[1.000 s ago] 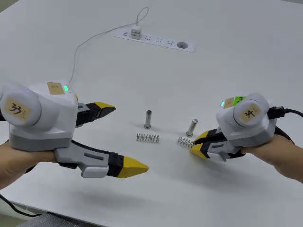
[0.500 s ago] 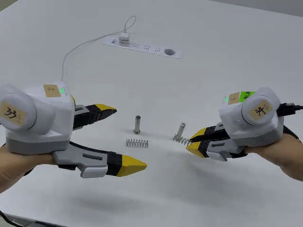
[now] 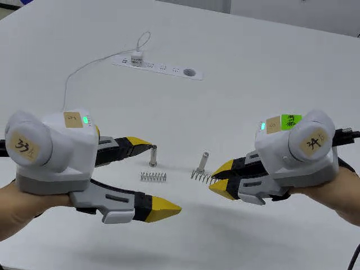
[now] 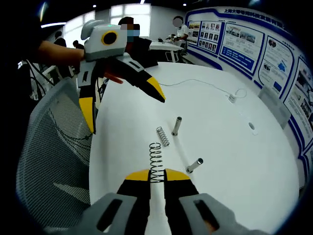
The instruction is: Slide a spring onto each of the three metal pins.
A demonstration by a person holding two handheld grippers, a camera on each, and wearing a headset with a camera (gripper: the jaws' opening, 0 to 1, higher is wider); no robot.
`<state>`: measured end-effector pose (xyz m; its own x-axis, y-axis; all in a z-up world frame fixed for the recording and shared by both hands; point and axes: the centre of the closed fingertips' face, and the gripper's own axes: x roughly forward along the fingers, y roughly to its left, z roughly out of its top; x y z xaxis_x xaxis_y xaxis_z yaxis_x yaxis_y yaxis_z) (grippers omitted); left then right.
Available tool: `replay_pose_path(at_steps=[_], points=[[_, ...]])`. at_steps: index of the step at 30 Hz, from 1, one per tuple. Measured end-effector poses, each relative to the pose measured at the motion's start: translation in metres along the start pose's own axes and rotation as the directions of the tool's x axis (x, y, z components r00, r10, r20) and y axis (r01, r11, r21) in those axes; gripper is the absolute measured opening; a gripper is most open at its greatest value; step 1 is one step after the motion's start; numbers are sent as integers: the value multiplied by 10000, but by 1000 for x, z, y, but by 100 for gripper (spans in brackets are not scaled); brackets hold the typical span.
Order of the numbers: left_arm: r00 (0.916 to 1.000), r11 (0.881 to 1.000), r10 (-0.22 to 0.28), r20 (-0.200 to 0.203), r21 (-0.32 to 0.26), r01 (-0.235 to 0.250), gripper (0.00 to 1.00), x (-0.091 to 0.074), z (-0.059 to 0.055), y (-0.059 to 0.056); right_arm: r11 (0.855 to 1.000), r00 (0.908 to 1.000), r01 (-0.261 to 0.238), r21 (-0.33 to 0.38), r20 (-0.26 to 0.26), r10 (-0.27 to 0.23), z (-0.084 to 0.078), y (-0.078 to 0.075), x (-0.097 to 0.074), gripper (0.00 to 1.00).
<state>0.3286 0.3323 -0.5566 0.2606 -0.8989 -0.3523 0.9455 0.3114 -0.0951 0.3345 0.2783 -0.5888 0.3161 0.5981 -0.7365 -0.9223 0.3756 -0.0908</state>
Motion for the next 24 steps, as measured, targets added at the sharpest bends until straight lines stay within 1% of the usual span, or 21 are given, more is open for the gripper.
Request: replay_pose_path(at_steps=[2,5,11,14,17,18,21,24], points=[[9998,9995,-196,-81,260,198,75,2,0,-5,9994,10000,-18,-334,-71,16,3,4,-2,10],[9993,9983,-311,-194,484,320,73,3,0,-8,9984,10000,-27,-561,-88,22,5,8,-5,10],[9986,9972,-527,-41,535,529,68,7,5,-15,9967,9998,-191,-784,34,195,11,21,-10,10],[9974,9944,-711,-89,776,716,65,11,5,-21,9953,9996,-273,-930,72,281,13,28,-12,10],[9959,9921,-909,14,869,904,63,15,7,-27,9947,9994,-326,-974,95,337,16,32,-15,10],[9955,9911,-951,1,931,947,62,15,7,-29,9944,9993,-340,-1003,104,352,16,34,-15,10],[9935,9879,-1134,-74,1060,1135,56,19,6,-33,9909,9995,-306,-1314,-132,291,12,35,-17,10],[9920,9857,-1262,-68,1117,1261,51,20,6,-37,9907,9994,-343,-1318,-96,333,12,37,-18,10]])
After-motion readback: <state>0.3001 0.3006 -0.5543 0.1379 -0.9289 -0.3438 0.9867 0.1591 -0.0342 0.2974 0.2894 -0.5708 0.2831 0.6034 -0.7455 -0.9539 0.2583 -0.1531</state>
